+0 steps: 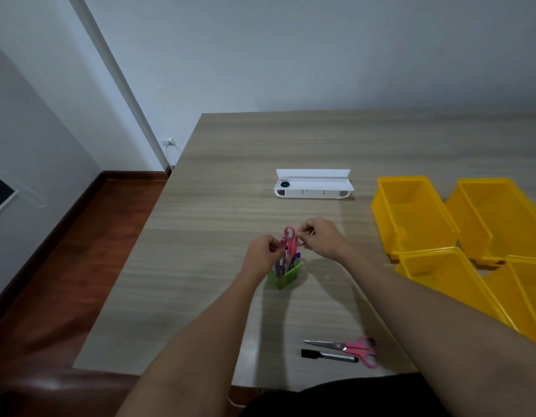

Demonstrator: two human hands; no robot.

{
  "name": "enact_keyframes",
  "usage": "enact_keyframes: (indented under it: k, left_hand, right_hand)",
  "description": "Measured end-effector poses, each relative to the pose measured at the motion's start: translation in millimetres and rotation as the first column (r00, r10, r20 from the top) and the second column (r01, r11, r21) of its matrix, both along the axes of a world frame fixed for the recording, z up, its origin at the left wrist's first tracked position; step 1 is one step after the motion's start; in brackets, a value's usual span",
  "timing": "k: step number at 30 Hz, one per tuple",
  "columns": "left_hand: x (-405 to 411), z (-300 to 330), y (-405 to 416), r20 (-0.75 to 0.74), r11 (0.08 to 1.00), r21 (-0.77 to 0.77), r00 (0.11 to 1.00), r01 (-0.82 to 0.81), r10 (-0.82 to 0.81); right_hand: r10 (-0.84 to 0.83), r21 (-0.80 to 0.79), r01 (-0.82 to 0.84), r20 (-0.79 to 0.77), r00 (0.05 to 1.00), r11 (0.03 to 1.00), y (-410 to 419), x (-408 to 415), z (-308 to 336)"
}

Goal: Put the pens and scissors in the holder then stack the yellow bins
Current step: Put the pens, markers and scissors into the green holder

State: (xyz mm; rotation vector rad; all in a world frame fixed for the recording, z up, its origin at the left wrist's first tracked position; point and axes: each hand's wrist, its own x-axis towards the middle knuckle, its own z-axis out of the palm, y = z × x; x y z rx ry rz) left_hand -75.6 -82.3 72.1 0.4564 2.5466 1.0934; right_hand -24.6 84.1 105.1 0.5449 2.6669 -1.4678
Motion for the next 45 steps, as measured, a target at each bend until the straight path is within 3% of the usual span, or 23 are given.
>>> enact_keyframes:
  k: [6,11,16,19,24,29,33,45]
  left_hand:
    - [-12.4,8.0,0.0,-0.066,0.995,-0.052,0.994,0.083,-0.087]
    - [-15.8,36.3,22.8,-0.164,0.997,0.023,0.984,0.078,-0.073]
    - [20.2,29.8,59.1,-0.149,0.985,0.081,0.979,0.15,-0.137]
    - [57.4,6.0,68.6,-0.056,0.975,0.083,0.978,0.206,-0.202]
    - [116.3,-45.3,54.6,0.066,0.947,-0.041,0.947,0.319,-0.316]
    - [157.1,-76.2,33.8,0.16,0.815,-0.19,0.837,0.547,-0.524]
    - [165.9,-92.5,23.7,0.192,0.739,-0.271,0.786,0.617,-0.587]
    - [171.5,-105.8,16.6,-0.031,0.745,-0.342,0.786,0.572,-0.617]
  right_hand:
    - [-0.066,-0.048,0.067,0.011,0.998,0.997,9.7,5.0,1.6]
    - [-0.113,0.016,0.113,0.025,0.993,0.993,36.7,19.9,6.1]
    - [-0.152,0.087,0.139,0.162,0.975,0.986,59.3,56.0,-13.0]
    - [-0.122,0.112,0.094,0.278,0.953,0.989,61.7,84.0,-34.0]
    - [-0.102,0.219,-0.001,0.455,0.884,0.976,58.8,126.2,-68.6]
    - [-0.129,0.299,-0.057,0.564,0.815,0.952,42.4,161.1,-92.8]
    - [-0.127,0.356,-0.116,0.59,0.797,0.927,36.0,172.0,-106.3]
    - [-0.104,0.335,-0.145,0.624,0.775,0.931,35.0,171.0,-108.2]
